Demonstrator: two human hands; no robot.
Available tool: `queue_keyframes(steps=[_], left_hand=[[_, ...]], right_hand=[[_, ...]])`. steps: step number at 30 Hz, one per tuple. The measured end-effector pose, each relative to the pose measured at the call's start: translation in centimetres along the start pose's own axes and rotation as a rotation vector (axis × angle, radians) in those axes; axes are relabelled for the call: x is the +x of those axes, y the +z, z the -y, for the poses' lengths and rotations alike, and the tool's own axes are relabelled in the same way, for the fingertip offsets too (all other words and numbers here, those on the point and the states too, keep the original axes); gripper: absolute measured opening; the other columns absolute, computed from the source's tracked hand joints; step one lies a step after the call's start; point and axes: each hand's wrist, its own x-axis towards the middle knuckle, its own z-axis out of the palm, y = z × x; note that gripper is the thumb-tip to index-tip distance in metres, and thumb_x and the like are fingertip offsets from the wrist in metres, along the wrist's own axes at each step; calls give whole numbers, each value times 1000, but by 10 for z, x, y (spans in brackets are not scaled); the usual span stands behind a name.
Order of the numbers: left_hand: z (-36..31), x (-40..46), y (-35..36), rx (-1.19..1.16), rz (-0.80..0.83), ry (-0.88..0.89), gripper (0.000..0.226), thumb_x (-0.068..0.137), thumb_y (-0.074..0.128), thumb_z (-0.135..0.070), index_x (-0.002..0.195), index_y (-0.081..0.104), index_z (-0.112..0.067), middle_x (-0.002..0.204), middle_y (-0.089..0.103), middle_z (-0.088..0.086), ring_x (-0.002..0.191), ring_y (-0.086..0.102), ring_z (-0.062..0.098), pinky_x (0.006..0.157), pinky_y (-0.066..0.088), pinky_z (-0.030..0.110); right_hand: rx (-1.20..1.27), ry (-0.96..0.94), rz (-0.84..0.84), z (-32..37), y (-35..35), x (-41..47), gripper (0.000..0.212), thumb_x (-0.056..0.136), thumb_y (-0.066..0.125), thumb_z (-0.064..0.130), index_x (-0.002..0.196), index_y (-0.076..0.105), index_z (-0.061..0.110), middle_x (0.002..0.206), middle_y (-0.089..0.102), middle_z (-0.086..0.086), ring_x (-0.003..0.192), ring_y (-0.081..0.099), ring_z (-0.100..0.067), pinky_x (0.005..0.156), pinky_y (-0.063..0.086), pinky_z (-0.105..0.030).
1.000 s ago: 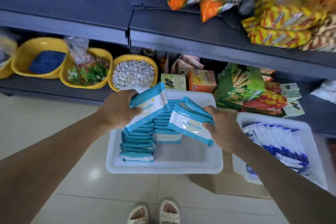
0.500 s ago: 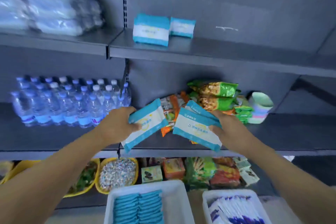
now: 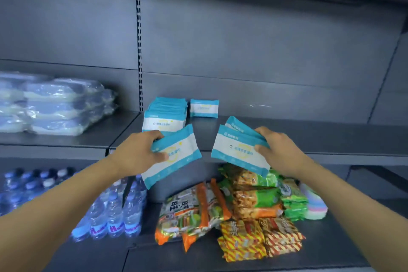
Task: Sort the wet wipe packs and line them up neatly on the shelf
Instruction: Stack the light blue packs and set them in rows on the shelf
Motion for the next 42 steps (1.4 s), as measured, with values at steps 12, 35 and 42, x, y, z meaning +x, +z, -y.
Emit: queue_keyframes(steps=[12, 35, 42], left_hand=[[-5, 124, -4, 55, -64, -56, 17, 83, 68, -23, 98, 59, -20, 92, 65, -6, 82, 61, 15, 73, 47, 27], [39, 229, -31, -125, -129, -68, 12, 82, 71, -19, 87, 61, -23, 82, 67, -4, 69, 60, 10, 62, 44, 24], [46, 253, -25, -132, -170, -103, 22, 79, 75, -22, 91, 57, -24, 98, 66, -2, 76, 62, 16, 70, 52, 29]], right_hand=[[-15, -71, 55, -52, 43, 180, 31, 97, 45, 21, 128, 45, 20, 116, 61, -3, 86, 57, -17, 69, 50, -34], [-40, -83, 189, -66, 113, 293, 49, 85, 64, 22, 130, 47, 27, 121, 58, -2, 104, 57, -22, 89, 48, -37], [21, -78, 177, -60, 136, 338, 32, 90, 57, 17, 120, 44, 16, 116, 56, -6, 100, 54, -23, 83, 44, -32]])
